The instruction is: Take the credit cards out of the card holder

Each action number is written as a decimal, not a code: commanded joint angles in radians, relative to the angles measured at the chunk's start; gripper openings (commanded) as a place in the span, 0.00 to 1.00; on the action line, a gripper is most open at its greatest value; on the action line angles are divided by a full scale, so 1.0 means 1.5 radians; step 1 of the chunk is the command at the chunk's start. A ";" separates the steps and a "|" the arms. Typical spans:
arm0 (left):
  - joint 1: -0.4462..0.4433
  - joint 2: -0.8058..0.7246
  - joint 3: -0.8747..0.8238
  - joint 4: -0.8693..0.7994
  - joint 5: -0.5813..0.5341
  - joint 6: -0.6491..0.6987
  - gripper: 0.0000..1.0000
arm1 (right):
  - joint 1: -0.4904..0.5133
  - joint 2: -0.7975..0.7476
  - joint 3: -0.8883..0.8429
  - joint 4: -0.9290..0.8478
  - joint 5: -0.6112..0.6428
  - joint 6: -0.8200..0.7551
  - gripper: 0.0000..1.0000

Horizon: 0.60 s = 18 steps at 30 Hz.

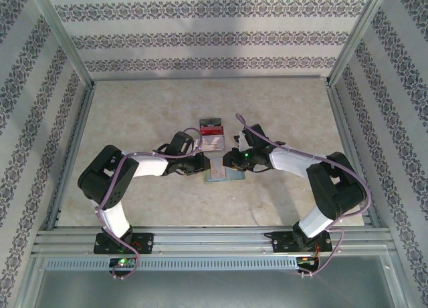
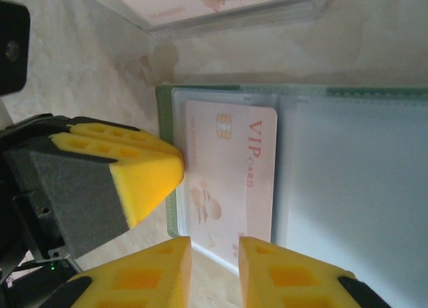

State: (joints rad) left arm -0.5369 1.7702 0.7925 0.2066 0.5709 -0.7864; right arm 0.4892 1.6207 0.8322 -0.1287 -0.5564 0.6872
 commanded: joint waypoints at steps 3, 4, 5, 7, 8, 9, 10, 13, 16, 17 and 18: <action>-0.008 0.012 0.007 -0.033 -0.021 0.023 0.13 | 0.006 0.035 0.025 0.005 -0.003 0.003 0.20; -0.008 0.013 0.005 -0.031 -0.022 0.022 0.13 | 0.006 0.040 0.026 0.006 -0.003 0.003 0.19; -0.008 0.015 0.004 -0.029 -0.020 0.021 0.13 | 0.006 0.045 0.027 0.006 -0.002 0.002 0.19; -0.008 0.018 0.002 -0.024 -0.019 0.018 0.13 | 0.006 0.054 0.029 0.005 -0.001 0.000 0.17; -0.008 0.019 0.002 -0.023 -0.017 0.017 0.13 | 0.006 0.058 0.030 0.005 0.000 -0.001 0.16; -0.009 0.020 0.002 -0.023 -0.017 0.016 0.13 | 0.006 0.061 0.029 0.006 0.003 0.001 0.16; -0.008 0.020 0.000 -0.023 -0.017 0.017 0.13 | 0.006 0.064 0.028 0.006 0.005 0.001 0.16; -0.008 0.022 -0.002 -0.020 -0.017 0.018 0.13 | 0.006 0.072 0.024 0.012 0.006 0.003 0.17; -0.008 0.024 -0.004 -0.018 -0.017 0.016 0.13 | 0.006 0.082 0.021 0.015 0.005 0.002 0.17; -0.008 0.024 -0.005 -0.017 -0.018 0.016 0.13 | 0.006 0.083 0.019 0.016 0.005 0.003 0.17; -0.008 0.025 -0.007 -0.017 -0.017 0.015 0.13 | 0.006 0.085 0.018 0.017 0.006 0.003 0.17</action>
State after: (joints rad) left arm -0.5369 1.7741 0.7925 0.2035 0.5678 -0.7826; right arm 0.4889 1.7321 0.8539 -0.1207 -0.5552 0.6888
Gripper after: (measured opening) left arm 0.130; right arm 0.173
